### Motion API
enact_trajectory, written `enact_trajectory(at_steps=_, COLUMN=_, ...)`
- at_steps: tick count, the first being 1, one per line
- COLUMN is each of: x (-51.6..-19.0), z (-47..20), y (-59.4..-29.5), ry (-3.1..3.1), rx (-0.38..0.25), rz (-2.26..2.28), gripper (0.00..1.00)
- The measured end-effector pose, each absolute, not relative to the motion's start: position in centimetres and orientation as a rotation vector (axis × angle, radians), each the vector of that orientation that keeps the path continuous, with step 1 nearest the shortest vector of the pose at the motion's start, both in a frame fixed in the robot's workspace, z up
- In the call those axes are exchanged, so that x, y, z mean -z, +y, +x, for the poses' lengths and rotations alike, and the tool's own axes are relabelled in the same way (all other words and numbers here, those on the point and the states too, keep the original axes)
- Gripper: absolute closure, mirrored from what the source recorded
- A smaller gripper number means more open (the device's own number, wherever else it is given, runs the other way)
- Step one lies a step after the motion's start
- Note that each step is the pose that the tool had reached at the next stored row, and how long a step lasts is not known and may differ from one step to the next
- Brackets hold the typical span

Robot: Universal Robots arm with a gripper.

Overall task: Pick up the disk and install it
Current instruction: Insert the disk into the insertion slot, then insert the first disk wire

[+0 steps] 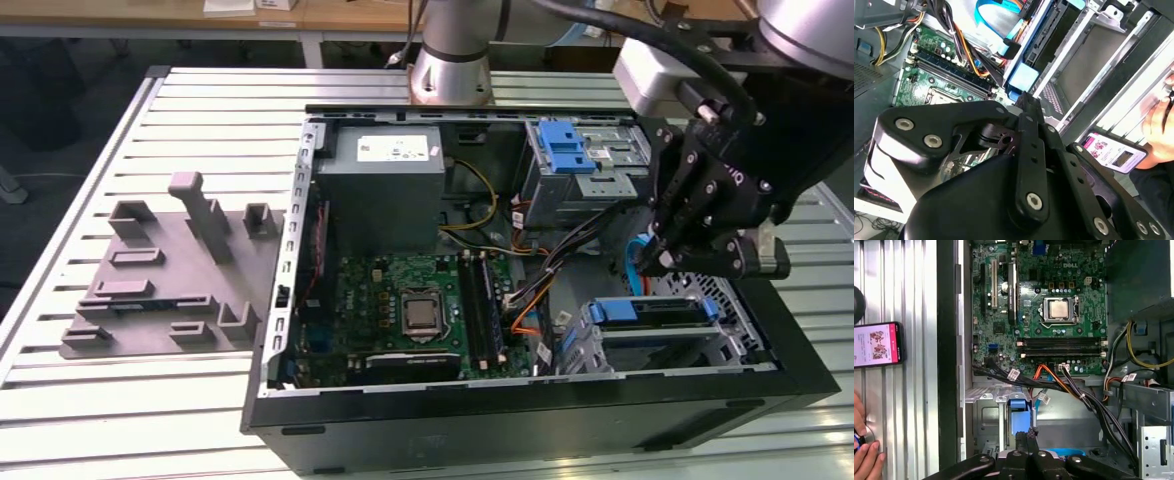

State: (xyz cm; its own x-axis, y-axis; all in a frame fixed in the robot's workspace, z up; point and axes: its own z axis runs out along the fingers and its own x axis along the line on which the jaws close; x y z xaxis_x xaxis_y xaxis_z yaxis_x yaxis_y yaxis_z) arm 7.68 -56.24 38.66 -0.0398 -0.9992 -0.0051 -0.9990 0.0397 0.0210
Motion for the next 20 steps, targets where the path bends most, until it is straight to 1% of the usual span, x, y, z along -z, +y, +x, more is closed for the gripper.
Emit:
enact_trajectory(at_steps=4, x=-38.01, z=7.67, y=-56.23, ry=-2.258, rx=0.029, rz=2.17, gripper=0.89)
enact_trajectory(at_steps=20, x=-37.95, z=8.08, y=-56.23, ry=-2.258, rx=0.03, rz=2.17, gripper=0.89)
